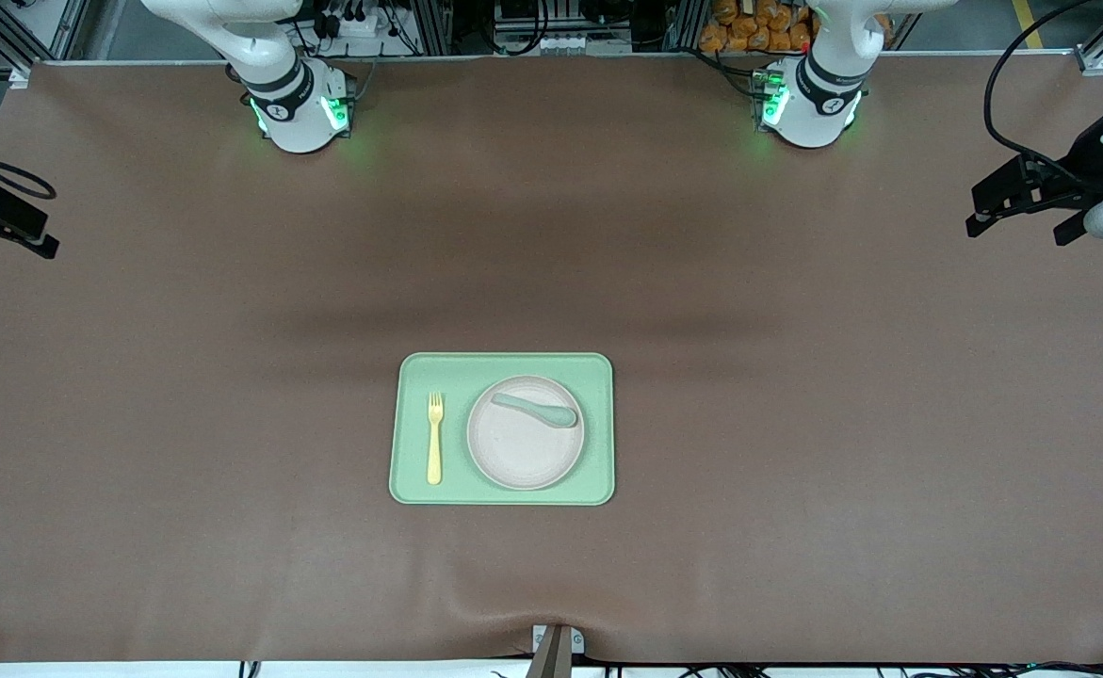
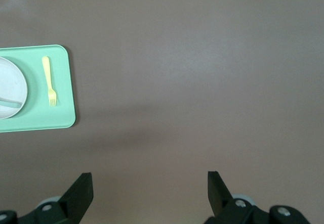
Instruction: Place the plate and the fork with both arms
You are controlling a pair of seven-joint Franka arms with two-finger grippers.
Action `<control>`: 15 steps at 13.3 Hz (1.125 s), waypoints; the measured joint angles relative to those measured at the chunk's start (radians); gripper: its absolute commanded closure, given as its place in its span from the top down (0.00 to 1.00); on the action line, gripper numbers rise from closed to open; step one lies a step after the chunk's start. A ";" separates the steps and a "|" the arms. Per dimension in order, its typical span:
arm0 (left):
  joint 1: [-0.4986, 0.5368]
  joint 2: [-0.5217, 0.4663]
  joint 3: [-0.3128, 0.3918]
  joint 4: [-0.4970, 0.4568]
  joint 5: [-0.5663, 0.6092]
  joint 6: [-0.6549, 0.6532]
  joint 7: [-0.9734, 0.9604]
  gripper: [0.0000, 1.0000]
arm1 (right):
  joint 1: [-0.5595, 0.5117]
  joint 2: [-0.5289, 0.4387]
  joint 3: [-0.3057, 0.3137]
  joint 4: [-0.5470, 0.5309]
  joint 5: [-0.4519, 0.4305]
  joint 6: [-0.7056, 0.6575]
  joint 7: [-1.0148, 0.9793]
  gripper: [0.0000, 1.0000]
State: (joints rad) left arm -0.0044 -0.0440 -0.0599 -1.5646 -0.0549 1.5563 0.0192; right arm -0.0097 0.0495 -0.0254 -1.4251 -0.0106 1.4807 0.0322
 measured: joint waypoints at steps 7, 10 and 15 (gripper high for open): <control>0.002 0.001 0.000 0.000 0.000 0.000 0.000 1.00 | 0.008 -0.003 0.080 -0.093 -0.007 0.060 0.066 1.00; 0.002 0.001 0.000 0.000 0.000 -0.002 0.000 1.00 | 0.005 -0.011 0.085 -0.093 -0.007 0.060 0.075 1.00; 0.010 0.007 0.000 0.000 0.000 -0.008 0.000 1.00 | -0.010 -0.028 0.070 -0.105 -0.007 0.060 0.059 1.00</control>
State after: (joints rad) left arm 0.0061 -0.0370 -0.0599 -1.5646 -0.0549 1.5482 0.0192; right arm -0.0196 0.0211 0.0447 -1.5296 -0.0178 1.5404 0.0915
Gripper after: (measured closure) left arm 0.000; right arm 0.000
